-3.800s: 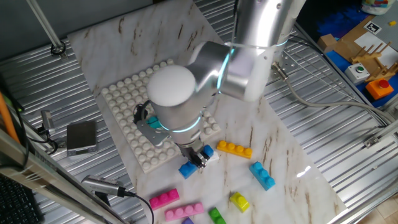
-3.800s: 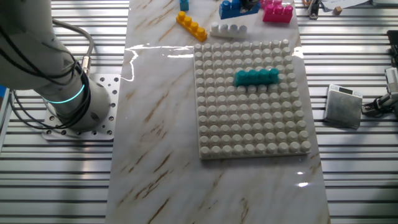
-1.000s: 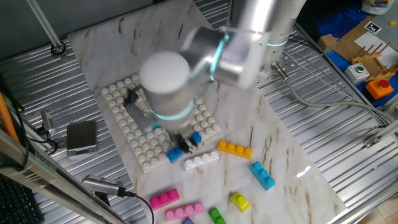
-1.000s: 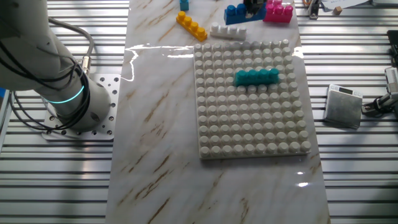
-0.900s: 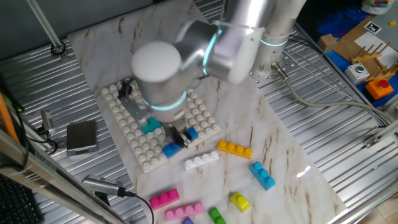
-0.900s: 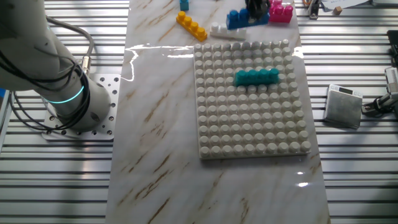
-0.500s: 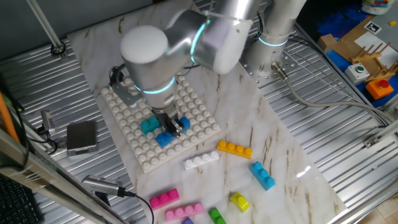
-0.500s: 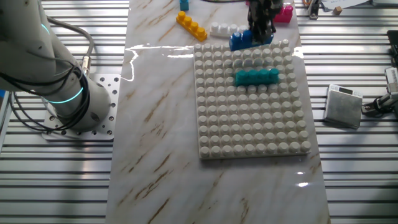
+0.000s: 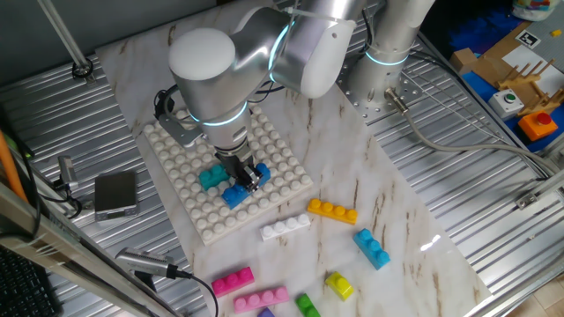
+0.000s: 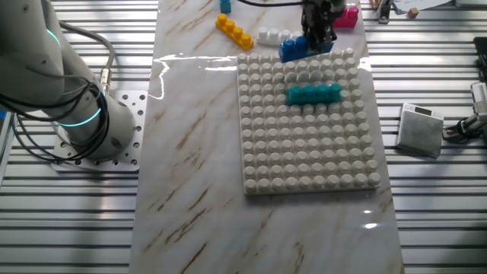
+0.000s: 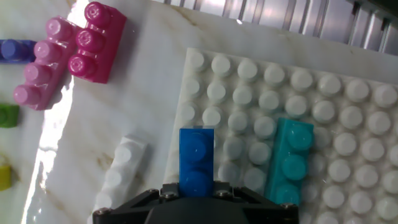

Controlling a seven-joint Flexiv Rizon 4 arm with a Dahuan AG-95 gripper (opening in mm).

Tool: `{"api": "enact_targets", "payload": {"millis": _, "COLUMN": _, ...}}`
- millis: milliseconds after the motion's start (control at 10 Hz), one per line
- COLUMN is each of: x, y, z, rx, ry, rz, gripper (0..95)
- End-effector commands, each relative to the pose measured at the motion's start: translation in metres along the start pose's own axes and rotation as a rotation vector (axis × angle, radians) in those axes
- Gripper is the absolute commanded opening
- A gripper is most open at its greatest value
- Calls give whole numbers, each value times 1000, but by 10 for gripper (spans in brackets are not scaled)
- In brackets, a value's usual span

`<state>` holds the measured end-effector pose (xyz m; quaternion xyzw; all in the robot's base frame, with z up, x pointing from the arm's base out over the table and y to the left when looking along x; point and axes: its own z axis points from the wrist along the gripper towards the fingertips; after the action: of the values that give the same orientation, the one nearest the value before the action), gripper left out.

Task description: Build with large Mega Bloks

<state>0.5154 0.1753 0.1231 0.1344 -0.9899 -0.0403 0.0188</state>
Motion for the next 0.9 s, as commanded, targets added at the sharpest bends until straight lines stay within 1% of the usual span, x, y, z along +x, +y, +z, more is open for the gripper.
{"api": "enact_targets", "payload": {"millis": 100, "x": 0, "y": 0, "z": 0, "rx": 13, "ry": 2, "rz": 71, "gripper": 0}}
{"api": "enact_targets", "payload": {"millis": 200, "x": 0, "y": 0, "z": 0, "rx": 26, "ry": 1, "rz": 77, "gripper": 0}}
{"api": "enact_targets", "payload": {"millis": 300, "x": 0, "y": 0, "z": 0, "rx": 47, "ry": 2, "rz": 97, "gripper": 0}}
{"api": "enact_targets", "payload": {"millis": 400, "x": -1, "y": -4, "z": -3, "rx": 47, "ry": 7, "rz": 91, "gripper": 0}}
{"api": "enact_targets", "payload": {"millis": 500, "x": -2, "y": -18, "z": -10, "rx": 47, "ry": 13, "rz": 87, "gripper": 0}}
{"api": "enact_targets", "payload": {"millis": 600, "x": -3, "y": -28, "z": -14, "rx": 46, "ry": 15, "rz": 86, "gripper": 0}}
{"api": "enact_targets", "payload": {"millis": 700, "x": -4, "y": -48, "z": -15, "rx": 44, "ry": 10, "rz": 82, "gripper": 0}}
{"api": "enact_targets", "payload": {"millis": 800, "x": -4, "y": -60, "z": -14, "rx": 39, "ry": 6, "rz": 84, "gripper": 0}}
{"api": "enact_targets", "payload": {"millis": 900, "x": -4, "y": -75, "z": -13, "rx": 32, "ry": -5, "rz": 95, "gripper": 0}}
